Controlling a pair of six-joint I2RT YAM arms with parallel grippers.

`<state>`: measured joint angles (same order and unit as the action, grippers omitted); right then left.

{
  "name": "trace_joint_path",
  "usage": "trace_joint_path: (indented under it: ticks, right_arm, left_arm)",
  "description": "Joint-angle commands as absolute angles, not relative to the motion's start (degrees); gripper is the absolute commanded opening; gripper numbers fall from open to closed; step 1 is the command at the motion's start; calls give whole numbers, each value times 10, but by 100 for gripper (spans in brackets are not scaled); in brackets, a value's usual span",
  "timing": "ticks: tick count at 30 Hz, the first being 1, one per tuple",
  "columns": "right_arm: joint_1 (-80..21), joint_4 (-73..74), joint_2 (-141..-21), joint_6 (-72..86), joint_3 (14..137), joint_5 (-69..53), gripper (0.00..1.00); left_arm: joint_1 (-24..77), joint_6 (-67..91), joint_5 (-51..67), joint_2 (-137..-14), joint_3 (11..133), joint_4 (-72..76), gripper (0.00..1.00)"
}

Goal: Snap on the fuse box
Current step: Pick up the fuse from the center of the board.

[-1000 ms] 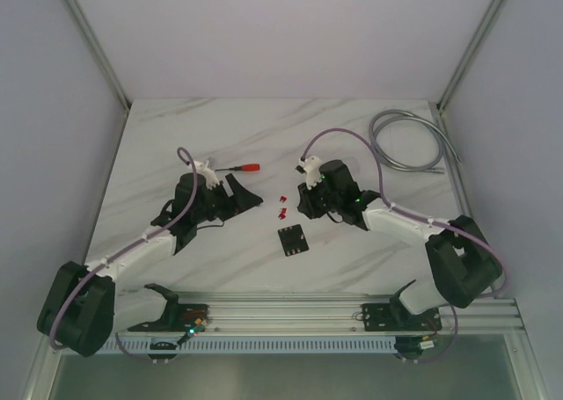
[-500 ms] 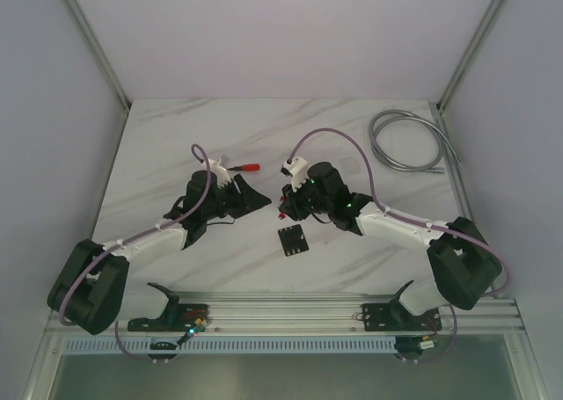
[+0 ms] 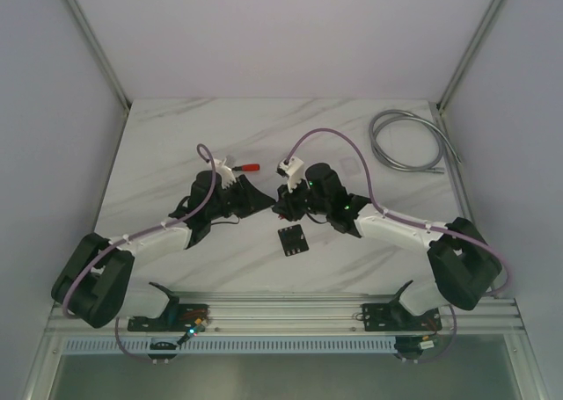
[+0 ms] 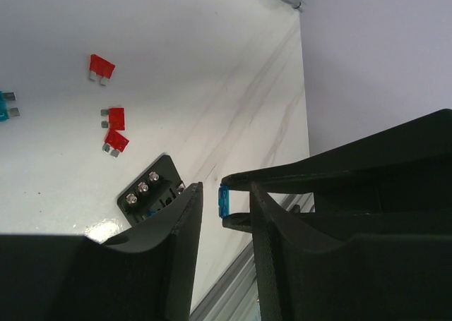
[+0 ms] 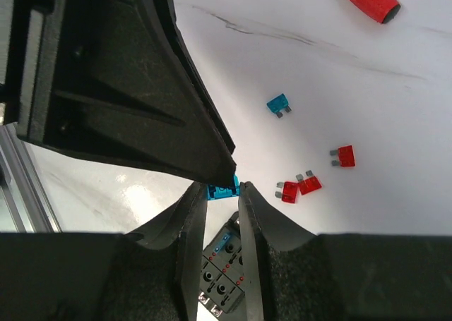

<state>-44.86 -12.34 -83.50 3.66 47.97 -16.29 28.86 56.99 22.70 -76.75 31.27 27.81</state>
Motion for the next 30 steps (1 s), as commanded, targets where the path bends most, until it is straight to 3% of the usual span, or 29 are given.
trace_joint_path:
  ticks: [1, 24, 30]
  right_arm:
    - [-454, -153, -820, 45, 496, -176, 21]
    - [-462, -183, -822, 60, 494, -163, 21]
    - [-467, -188, -819, 65, 497, -161, 21]
  left_arm:
    - [291, 582, 242, -776, 323, 310, 41]
    - [291, 622, 191, -740, 280, 310, 24]
    - [293, 621, 193, -725, 283, 305, 12]
